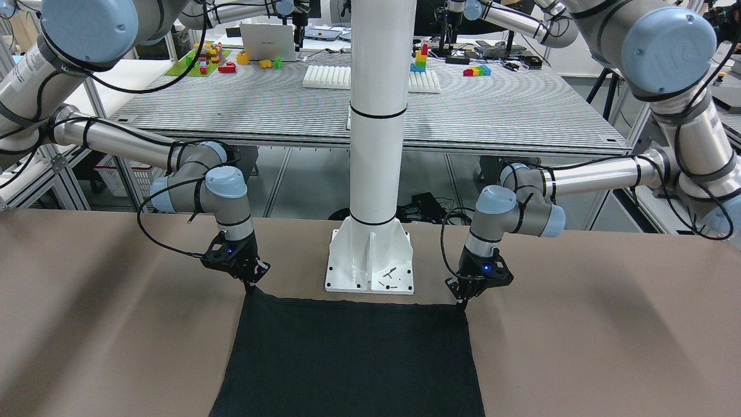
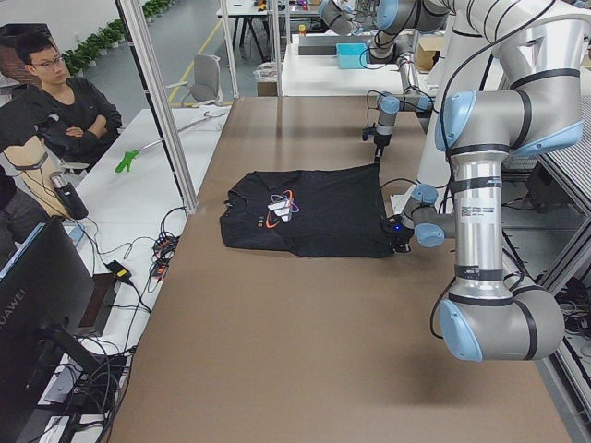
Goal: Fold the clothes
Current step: 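Grasp the hem corners with the left and right grippers, then lift the hem and fold it up toward the collar with both grippers, then release the hem at the collar and raise both grippers, then move the right gripper down to the folded shirt's corner nearest it, then grasp the folded shirt's corner with the right gripper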
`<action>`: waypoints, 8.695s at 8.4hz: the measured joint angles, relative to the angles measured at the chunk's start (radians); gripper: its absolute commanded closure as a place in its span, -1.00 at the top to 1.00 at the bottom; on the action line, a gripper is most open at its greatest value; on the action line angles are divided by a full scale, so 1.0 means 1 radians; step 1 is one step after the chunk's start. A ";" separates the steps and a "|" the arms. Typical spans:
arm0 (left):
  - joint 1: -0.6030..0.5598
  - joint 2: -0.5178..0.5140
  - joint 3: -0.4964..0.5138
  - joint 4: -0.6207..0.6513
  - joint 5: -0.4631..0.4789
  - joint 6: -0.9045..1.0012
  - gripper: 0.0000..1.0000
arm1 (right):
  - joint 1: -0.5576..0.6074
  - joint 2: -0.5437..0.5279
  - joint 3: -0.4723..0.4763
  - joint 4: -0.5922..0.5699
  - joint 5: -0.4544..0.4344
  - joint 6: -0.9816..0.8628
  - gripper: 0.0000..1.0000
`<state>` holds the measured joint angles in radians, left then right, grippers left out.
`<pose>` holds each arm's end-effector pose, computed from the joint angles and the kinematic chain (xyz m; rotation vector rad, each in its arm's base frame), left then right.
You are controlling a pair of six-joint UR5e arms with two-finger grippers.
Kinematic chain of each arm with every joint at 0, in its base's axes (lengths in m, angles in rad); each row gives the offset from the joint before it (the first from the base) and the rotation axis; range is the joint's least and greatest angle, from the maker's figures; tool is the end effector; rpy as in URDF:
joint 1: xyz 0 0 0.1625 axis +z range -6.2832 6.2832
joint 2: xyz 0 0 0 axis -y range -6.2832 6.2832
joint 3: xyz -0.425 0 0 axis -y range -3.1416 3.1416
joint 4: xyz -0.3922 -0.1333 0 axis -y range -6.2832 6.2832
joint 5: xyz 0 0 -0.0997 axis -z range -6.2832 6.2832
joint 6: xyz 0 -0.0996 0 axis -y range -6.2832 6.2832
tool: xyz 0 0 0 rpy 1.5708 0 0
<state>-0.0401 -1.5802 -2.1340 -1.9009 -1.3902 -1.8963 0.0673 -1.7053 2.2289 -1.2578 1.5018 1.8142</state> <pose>0.4659 -0.1700 0.3574 0.0387 0.9221 -0.4210 -0.4128 -0.1683 0.3801 -0.0089 -0.8426 0.3211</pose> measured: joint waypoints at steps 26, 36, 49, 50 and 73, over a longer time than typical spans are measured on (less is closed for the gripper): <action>-0.859 -0.570 0.450 0.121 -0.536 0.478 -1.00 | 0.870 0.616 -0.519 0.004 0.421 -0.086 -1.00; -0.877 -0.787 1.021 -0.220 -0.523 0.506 -0.56 | 0.879 0.711 -0.875 0.266 0.344 -0.120 -0.20; -0.873 -0.784 1.030 -0.233 -0.525 0.489 0.33 | 0.624 0.409 -0.528 0.281 0.326 -0.078 0.08; -0.870 -0.784 1.029 -0.236 -0.524 0.472 0.33 | 0.622 0.397 -0.526 0.279 0.328 -0.079 0.09; -0.847 -0.765 0.996 -0.256 -0.492 0.376 0.33 | 0.590 0.338 -0.486 0.292 0.296 -0.053 0.13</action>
<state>-0.8868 -2.3456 -1.1379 -2.1567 -1.8818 -1.5200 0.6571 -1.3678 1.7427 -0.9659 1.7980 1.7611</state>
